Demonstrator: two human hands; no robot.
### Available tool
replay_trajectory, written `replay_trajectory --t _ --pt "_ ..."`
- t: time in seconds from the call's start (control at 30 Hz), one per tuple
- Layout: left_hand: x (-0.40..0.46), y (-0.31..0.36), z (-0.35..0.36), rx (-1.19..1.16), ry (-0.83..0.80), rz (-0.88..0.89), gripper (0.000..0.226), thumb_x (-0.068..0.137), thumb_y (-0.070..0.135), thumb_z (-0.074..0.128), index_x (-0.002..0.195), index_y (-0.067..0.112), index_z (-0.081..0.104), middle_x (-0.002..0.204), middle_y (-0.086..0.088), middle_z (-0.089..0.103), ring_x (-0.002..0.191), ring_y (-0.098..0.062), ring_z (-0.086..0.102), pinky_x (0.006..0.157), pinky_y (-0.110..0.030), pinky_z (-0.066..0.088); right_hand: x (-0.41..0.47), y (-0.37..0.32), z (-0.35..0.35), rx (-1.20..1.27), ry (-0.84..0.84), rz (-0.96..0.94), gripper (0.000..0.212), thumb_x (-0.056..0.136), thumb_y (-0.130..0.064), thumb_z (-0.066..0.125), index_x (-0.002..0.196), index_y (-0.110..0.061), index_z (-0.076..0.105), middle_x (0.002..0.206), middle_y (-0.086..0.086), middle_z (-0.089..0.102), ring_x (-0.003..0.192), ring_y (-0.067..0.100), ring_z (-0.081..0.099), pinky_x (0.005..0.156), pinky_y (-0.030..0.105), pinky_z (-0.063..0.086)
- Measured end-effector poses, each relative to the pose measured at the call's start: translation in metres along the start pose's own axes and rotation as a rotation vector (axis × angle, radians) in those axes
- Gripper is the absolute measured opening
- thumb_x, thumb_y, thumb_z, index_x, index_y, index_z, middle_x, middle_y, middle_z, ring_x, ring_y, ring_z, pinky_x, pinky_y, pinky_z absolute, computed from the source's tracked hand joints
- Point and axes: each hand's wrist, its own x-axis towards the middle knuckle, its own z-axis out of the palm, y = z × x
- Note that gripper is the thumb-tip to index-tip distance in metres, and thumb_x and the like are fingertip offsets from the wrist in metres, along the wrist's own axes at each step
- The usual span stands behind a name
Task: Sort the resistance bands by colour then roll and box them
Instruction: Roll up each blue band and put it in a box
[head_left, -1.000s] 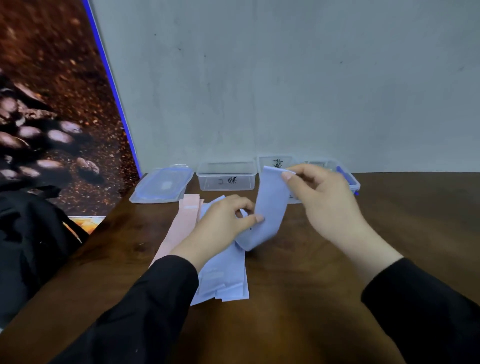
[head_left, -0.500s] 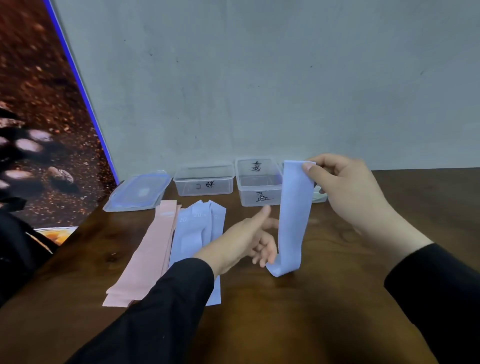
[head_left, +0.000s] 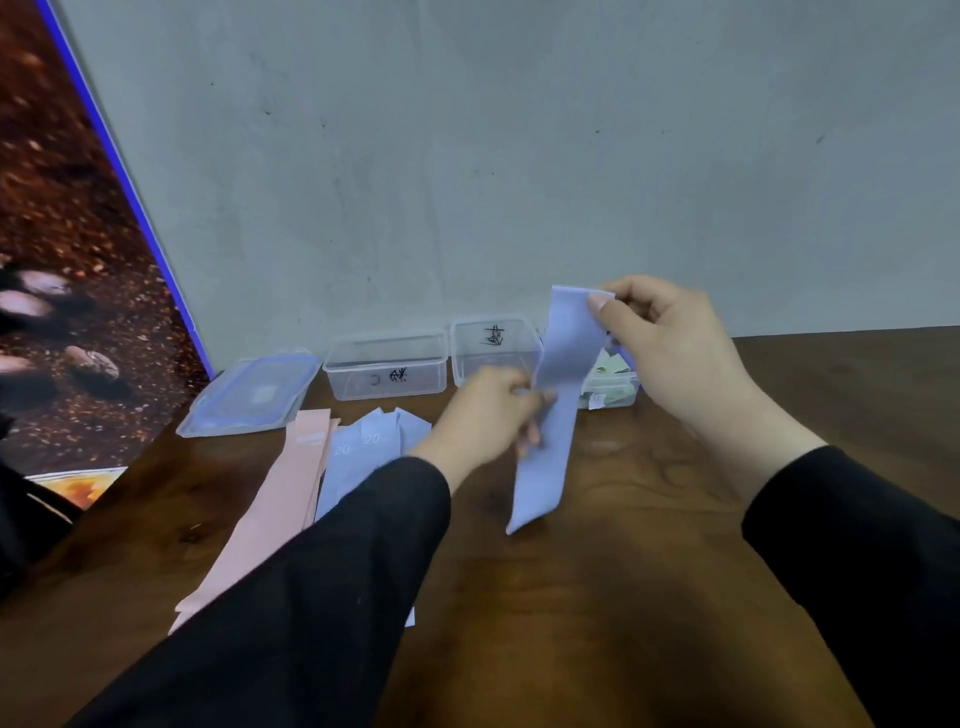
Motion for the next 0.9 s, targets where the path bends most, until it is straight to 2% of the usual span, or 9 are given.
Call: replay_trajectory --t 0.1,0.17,0.23,0.33,0.4,0.5,0.6,0.7,0.9 --pt "0.025 0.008 -0.013 0.017 0.061 0.088 0.028 0.094 0.030 0.062 0.094 0.002 0.065 0.091 -0.025 0.067 0.072 -0.015 0.054 0.068 -0.031 0.041 -0.004 -0.005 -0.006 0.007 0.015 -0.091 0.017 0.103 -0.023 0.059 0.093 -0.015 0.070 0.074 0.006 0.061 0.064 0.009 0.046 0.059 0.022 0.037" --pt "0.029 0.006 -0.016 0.029 0.040 0.128 0.019 0.096 0.026 0.061 0.104 0.013 0.071 0.101 -0.018 0.069 0.081 -0.014 0.054 0.074 -0.031 0.043 -0.019 -0.001 -0.008 -0.007 -0.005 -0.123 0.014 0.102 -0.022 0.060 0.093 -0.021 0.071 0.078 -0.005 0.066 0.067 0.004 0.052 0.063 0.018 0.040" --pt "0.024 -0.005 -0.013 0.086 -0.006 0.115 0.026 0.098 0.017 0.058 0.121 0.023 0.069 0.108 -0.006 0.073 0.092 -0.013 0.062 0.077 -0.025 0.045 -0.045 0.014 -0.004 -0.073 -0.069 -0.169 0.013 0.101 -0.020 0.062 0.092 -0.024 0.071 0.084 -0.018 0.067 0.076 -0.003 0.059 0.073 0.012 0.041" --pt "-0.002 -0.038 0.003 0.504 0.034 0.011 0.045 0.096 0.009 0.048 0.136 0.027 0.058 0.114 -0.006 0.071 0.103 -0.025 0.064 0.077 -0.025 0.046 -0.097 0.063 0.010 -0.177 -0.348 -0.176 0.012 0.099 -0.026 0.062 0.097 -0.027 0.074 0.106 -0.018 0.066 0.104 0.005 0.064 0.091 0.014 0.043" --pt "-0.032 -0.051 0.017 0.580 0.124 -0.025 0.041 0.098 0.011 0.046 0.133 0.027 0.057 0.114 -0.002 0.069 0.102 -0.022 0.062 0.082 -0.031 0.049 -0.130 0.095 0.017 -0.251 -0.574 -0.115 0.015 0.100 -0.036 0.061 0.102 -0.034 0.076 0.116 -0.022 0.060 0.113 0.004 0.060 0.094 0.016 0.042" --pt "-0.071 -0.058 0.034 0.556 0.109 0.160 0.031 0.101 0.017 0.050 0.127 0.027 0.062 0.114 0.009 0.064 0.102 -0.009 0.058 0.090 -0.029 0.051 -0.151 0.122 0.017 -0.327 -0.690 -0.148 0.019 0.098 -0.046 0.062 0.109 -0.038 0.074 0.123 -0.027 0.056 0.123 0.004 0.055 0.101 0.024 0.044" --pt "-0.091 -0.072 0.038 0.559 -0.006 0.292 0.025 0.102 0.021 0.051 0.120 0.025 0.068 0.116 0.013 0.062 0.106 -0.004 0.054 0.095 -0.030 0.046 -0.155 0.124 0.011 -0.356 -0.722 -0.122 0.029 0.092 -0.052 0.067 0.118 -0.041 0.071 0.131 -0.031 0.051 0.131 0.003 0.049 0.109 0.023 0.038" --pt "-0.104 -0.089 0.041 0.576 -0.111 0.359 0.024 0.103 0.027 0.050 0.114 0.026 0.071 0.114 0.015 0.060 0.104 -0.002 0.051 0.093 -0.030 0.043 -0.163 0.122 0.008 -0.383 -0.730 -0.148 0.027 0.091 -0.056 0.066 0.113 -0.042 0.068 0.135 -0.032 0.050 0.133 0.001 0.046 0.110 0.022 0.035" --pt "-0.111 -0.088 0.046 0.604 -0.122 0.453 0.019 0.101 0.030 0.051 0.103 0.026 0.070 0.105 0.013 0.059 0.098 -0.007 0.051 0.090 -0.030 0.041 -0.164 0.121 0.012 -0.433 -0.663 -0.207 0.014 0.094 -0.051 0.063 0.097 -0.037 0.068 0.119 -0.027 0.052 0.115 0.004 0.053 0.095 0.025 0.043"
